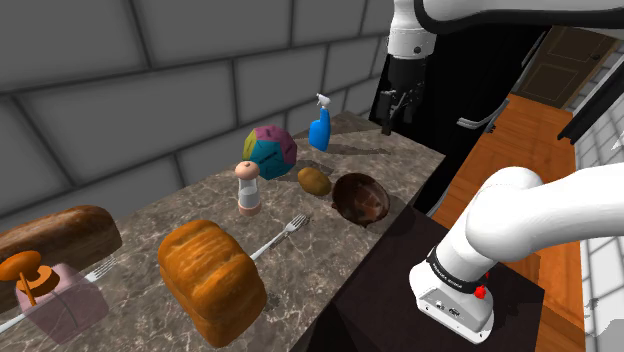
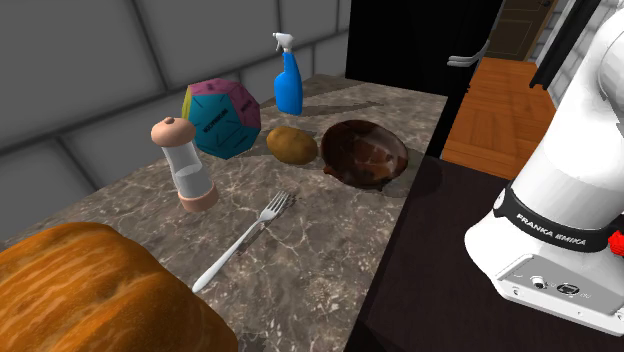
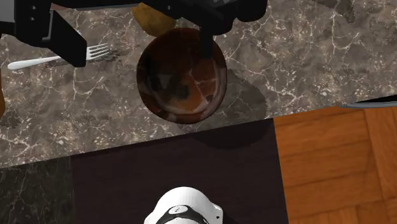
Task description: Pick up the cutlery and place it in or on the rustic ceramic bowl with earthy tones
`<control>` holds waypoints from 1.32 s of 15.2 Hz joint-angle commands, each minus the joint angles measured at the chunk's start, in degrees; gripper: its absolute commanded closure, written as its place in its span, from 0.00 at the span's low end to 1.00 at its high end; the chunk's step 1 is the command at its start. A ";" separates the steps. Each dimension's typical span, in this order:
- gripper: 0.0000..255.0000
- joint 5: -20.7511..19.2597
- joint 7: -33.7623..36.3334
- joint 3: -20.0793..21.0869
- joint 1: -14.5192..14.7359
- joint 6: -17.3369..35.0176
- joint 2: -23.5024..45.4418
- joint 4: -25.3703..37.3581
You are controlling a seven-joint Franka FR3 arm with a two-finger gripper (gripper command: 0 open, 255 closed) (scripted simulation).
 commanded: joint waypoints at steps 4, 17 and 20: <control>0.00 -0.86 -5.64 -0.79 2.46 6.53 3.70 -2.25; 0.00 -2.42 -28.59 -1.72 12.54 34.13 24.17 -6.37; 0.00 -2.42 -33.60 -1.24 14.66 40.05 29.40 -6.31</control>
